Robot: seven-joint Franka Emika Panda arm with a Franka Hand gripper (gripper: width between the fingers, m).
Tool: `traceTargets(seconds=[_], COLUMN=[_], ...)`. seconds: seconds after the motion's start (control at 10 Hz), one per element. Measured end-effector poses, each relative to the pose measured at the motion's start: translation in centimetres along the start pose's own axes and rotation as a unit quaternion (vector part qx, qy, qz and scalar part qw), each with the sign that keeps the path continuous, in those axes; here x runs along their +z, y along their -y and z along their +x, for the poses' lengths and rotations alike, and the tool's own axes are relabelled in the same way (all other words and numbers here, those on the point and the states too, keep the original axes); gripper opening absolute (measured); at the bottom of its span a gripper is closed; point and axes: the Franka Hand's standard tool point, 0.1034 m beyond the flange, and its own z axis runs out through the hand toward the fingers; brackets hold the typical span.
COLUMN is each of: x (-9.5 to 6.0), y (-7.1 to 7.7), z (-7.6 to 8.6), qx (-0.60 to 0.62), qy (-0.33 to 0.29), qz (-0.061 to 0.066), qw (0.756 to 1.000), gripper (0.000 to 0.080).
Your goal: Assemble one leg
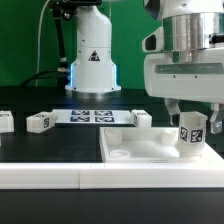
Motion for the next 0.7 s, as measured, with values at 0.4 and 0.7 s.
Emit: traceTargets(seconds=[0.4,0.7], x=[-0.08,-0.14], y=[0.07,-0.08], z=[-0.26,-0.08], qx=[-0.217,-0.355], qy=[0.003,0.008], qz=[-0.015,-0.023], qw=[0.976,0.934], gripper=[0.0649,0.0649])
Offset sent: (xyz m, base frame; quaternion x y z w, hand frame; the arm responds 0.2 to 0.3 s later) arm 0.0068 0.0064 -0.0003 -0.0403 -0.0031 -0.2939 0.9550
